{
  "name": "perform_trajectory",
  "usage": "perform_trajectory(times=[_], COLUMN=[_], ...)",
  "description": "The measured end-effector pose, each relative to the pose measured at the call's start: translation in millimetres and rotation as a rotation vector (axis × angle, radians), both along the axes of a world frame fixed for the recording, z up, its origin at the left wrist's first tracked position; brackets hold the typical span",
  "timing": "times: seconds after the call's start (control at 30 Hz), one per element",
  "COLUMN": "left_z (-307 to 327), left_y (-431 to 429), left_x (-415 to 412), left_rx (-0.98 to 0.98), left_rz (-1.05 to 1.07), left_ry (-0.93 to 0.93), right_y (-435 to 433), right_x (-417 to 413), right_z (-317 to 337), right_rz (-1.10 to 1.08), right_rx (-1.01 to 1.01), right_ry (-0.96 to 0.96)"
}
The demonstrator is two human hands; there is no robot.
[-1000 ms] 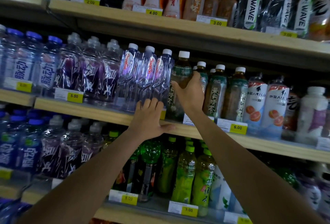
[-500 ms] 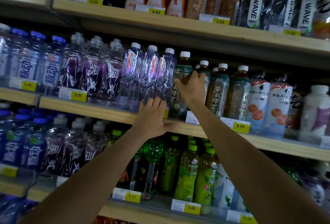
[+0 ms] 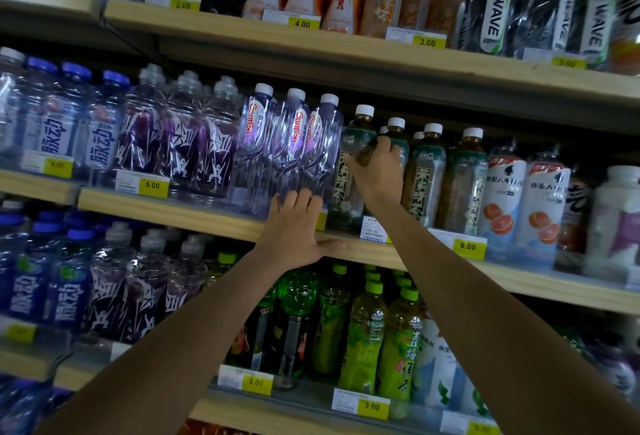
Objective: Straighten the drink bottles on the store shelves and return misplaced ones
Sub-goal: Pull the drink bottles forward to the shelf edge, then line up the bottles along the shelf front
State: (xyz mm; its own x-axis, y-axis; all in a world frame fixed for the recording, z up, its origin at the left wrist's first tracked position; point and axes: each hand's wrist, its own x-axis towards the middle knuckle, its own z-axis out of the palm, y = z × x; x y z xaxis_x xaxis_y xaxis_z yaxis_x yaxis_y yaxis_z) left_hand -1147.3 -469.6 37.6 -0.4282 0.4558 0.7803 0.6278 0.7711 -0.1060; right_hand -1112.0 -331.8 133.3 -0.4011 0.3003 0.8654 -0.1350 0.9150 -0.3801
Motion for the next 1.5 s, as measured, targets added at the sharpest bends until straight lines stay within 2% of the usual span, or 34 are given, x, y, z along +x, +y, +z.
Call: perform_trajectory(times=[0.43, 0.67, 0.8, 0.9, 0.97, 1.07, 1.17, 1.33, 1.5], left_z=[5, 16, 10, -2, -4, -4, -11, -7, 5], left_y=[-1, -4, -4, 7, 20, 46, 91, 214, 333], left_x=[-2, 5, 11, 17, 23, 36, 57, 107, 160], left_rx=[-0.025, -0.07, 0.072, 0.122, 0.17, 0.194, 0.108, -0.022, -0.074], left_rz=[0.017, 0.031, 0.001, 0.111, 0.202, 0.217, 0.055, -0.142, -0.14], left_ry=[-0.027, -0.145, -0.135, 0.002, -0.011, 0.005, 0.112, 0.166, 0.163], right_y=[7, 21, 47, 86, 117, 167, 214, 290, 379], right_x=[-1, 27, 57, 81, 98, 122, 145, 182, 234], right_z=[-4, -22, -55, -77, -85, -87, -89, -95, -101], right_rz=[-0.097, -0.081, -0.097, -0.176, -0.246, -0.288, -0.326, -0.344, -0.354], right_rx=[0.127, 0.367, 0.534, 0.597, 0.607, 0.573, 0.543, 0.571, 0.549], right_ry=[-0.021, -0.153, -0.207, -0.217, -0.211, -0.181, -0.152, -0.041, -0.093])
